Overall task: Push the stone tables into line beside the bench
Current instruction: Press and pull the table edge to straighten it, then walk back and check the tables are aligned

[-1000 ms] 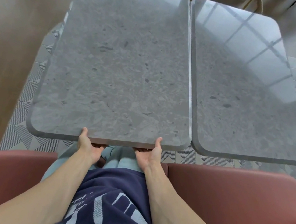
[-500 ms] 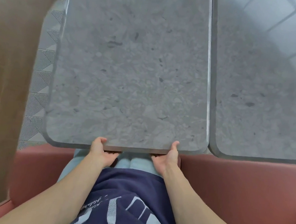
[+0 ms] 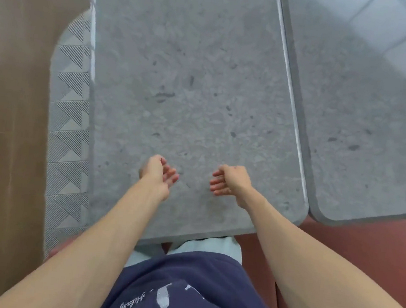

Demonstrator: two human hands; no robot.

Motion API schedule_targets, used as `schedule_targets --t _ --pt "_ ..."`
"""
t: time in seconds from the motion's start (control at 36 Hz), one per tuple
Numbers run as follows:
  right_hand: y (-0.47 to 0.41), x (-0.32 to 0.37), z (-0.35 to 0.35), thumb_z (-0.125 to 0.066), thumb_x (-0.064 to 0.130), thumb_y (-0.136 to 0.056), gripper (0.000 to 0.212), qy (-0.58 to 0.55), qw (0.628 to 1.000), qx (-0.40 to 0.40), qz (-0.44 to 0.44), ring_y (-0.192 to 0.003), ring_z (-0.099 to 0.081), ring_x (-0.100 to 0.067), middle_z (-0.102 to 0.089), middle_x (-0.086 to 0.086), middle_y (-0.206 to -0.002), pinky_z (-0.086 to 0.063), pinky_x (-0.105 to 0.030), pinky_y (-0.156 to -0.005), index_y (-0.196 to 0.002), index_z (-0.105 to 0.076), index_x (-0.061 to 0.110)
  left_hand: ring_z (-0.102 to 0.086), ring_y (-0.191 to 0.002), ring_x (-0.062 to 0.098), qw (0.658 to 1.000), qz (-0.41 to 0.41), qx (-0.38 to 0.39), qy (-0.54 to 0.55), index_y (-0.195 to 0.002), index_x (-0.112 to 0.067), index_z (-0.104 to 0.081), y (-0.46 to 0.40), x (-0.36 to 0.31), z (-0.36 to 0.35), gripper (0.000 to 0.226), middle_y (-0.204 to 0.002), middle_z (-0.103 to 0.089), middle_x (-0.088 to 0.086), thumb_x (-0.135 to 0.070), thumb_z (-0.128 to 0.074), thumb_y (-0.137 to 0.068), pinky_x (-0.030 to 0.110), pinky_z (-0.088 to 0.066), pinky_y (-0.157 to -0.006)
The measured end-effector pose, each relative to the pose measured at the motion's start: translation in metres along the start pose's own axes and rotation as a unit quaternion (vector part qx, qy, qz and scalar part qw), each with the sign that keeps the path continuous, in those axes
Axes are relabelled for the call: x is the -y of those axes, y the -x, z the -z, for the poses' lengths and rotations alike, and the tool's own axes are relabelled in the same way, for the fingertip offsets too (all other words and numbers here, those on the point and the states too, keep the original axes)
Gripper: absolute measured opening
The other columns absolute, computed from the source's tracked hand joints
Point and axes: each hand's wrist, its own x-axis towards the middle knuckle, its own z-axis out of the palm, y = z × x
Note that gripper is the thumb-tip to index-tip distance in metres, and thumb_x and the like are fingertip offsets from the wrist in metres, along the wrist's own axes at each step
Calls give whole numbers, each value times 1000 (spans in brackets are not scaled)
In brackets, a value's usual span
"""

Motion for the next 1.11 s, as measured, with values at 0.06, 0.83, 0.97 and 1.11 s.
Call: schedule_targets --t 0.06,0.83,0.97,1.11 --pt "0 27 -31 -47 18 -99 26 -21 999 28 42 -42 -63 -18 -65 -15 -68 -54 -27 -44 -80 -59 4 -52 -65 20 996 -48 77 16 -72 -12 -46 -4 -40 -4 24 -72 -46 7 -8 -40 -95 31 -50 -64" --pt "23 225 -465 -54 23 -96 23 -250 936 32 245 -63 -68 -20 -74 -10 -80 -54 -26 -57 -91 -70 7 -20 -32 8 958 -244 139 -59 -76 -5 -66 -144 -416 253 50 -38 -27 -6 -47 -50 -99 19 -18 -32" --pt "61 304 -495 -52 31 -96 29 -204 922 38 328 -78 -71 -22 -76 -8 -92 -57 -32 -71 -96 -72 9 -38 -52 7 917 -353 127 -139 -73 -18 -77 -114 -501 254 37 -59 -47 -7 -33 -52 -97 20 -33 -49" --pt "75 360 -486 -50 25 -100 29 -182 910 -12 373 -89 -71 -27 -75 -8 -102 -57 -40 -81 -104 -71 6 -61 -72 13 898 -375 179 -148 -90 -14 -73 -99 -560 218 26 -85 -66 1 10 -63 -87 23 -53 -71"
